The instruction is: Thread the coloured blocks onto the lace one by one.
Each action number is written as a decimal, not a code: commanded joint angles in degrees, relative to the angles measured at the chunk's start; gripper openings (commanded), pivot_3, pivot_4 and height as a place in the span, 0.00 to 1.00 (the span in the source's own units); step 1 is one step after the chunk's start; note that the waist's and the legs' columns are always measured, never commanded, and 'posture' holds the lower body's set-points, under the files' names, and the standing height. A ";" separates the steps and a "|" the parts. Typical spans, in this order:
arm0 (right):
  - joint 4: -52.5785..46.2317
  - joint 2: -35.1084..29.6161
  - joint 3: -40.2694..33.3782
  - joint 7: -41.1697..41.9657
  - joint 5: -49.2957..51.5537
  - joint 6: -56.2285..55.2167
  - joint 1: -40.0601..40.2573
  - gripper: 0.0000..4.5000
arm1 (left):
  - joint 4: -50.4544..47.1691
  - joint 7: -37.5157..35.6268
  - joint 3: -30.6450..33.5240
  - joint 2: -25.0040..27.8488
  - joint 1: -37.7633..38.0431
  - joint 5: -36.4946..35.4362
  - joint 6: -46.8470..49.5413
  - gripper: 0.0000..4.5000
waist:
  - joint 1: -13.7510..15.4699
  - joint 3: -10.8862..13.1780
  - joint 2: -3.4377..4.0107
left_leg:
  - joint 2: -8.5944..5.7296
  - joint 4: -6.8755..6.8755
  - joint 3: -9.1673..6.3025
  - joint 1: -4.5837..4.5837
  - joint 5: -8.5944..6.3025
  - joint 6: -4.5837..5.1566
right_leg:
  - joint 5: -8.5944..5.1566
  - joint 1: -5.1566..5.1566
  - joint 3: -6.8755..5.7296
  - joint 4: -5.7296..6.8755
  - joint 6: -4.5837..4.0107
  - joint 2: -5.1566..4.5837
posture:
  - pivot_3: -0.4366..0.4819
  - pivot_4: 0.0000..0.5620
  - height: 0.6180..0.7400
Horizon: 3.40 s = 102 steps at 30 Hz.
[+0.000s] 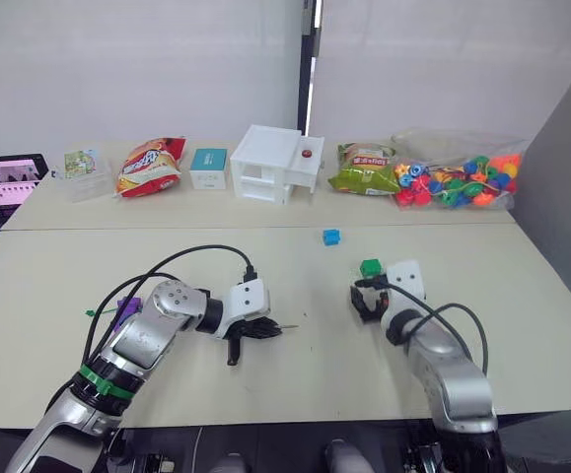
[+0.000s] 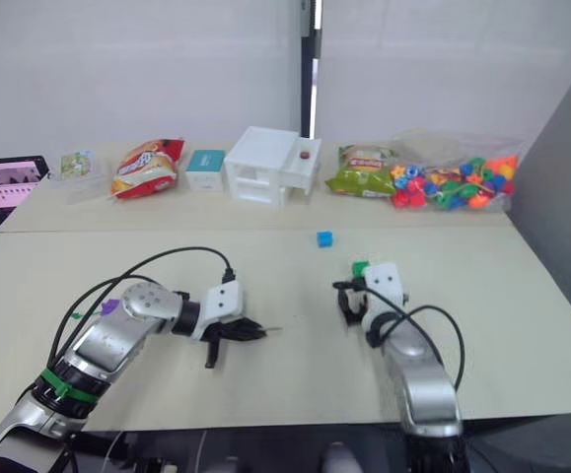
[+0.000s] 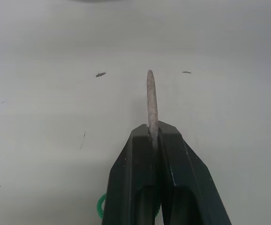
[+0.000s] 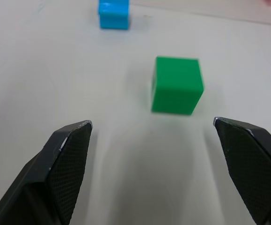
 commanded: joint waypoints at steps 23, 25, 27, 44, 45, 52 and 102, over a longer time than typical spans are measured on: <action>-19.12 5.61 4.42 -2.00 6.25 4.09 5.04 0.26 | -3.20 0.59 1.37 0.66 1.04 -0.32 0.89 0.00 | -0.04 -0.03 0.10 | 0.01 -0.05 -0.03 -0.08 -0.01 0.01 | 0.00 -0.08 0.01 -0.01 0.00 0.00 | 0.48 0.27 1.00; -30.16 6.51 9.00 -3.38 6.73 12.00 10.32 0.26 | -2.99 0.45 1.45 0.71 0.95 -0.35 0.77 0.00 | 0.05 -0.05 0.13 | 0.03 -0.07 -0.10 -0.13 -0.02 0.04 | 0.00 -0.13 -0.03 0.02 0.00 0.03 | 0.48 0.27 1.00; -36.17 6.76 12.93 -4.18 7.31 17.93 14.06 0.26 | -2.77 0.27 1.44 0.76 0.85 -0.36 0.60 0.00 | -0.05 -0.05 0.13 | 0.02 -0.05 -0.12 -0.16 -0.02 0.03 | 0.00 -0.13 -0.04 0.00 0.00 0.02 | 0.48 0.27 1.00; -34.13 4.59 15.06 -1.56 8.31 15.82 21.02 0.63 | -3.36 -1.00 1.89 1.52 0.73 -0.46 0.71 0.00 | -0.02 -0.06 0.12 | 0.04 -0.06 -0.06 0.09 -0.01 0.02 | -0.01 0.08 -0.02 -0.06 0.01 0.05 | 0.48 0.27 1.00; -35.50 3.89 14.28 -0.07 9.60 15.84 20.70 0.70 | -3.23 -0.97 1.89 1.54 0.72 -0.43 0.64 0.00 | 0.00 -0.05 0.12 | 0.03 -0.05 -0.06 0.09 -0.01 0.02 | -0.01 0.08 -0.02 -0.06 0.01 0.04 | 0.48 0.27 1.00; -37.54 -17.96 2.66 26.26 26.78 21.63 9.84 1.00 | -3.84 -0.57 2.09 1.28 0.46 -0.99 1.35 0.00 | 0.08 -0.01 0.12 | -0.01 0.01 -0.03 0.06 -0.01 0.03 | -0.01 0.18 -0.01 -0.16 0.02 0.00 | 0.48 0.27 1.00; -2.52 -25.25 28.18 57.24 -1.01 -6.08 -11.95 0.27 | -18.69 4.40 -12.98 6.20 -12.71 -2.16 38.46 0.00 | 0.04 0.02 0.04 | 0.01 0.11 -0.04 -0.09 -0.04 0.08 | 0.01 0.04 -0.02 -0.07 0.02 0.04 | 0.48 0.27 1.00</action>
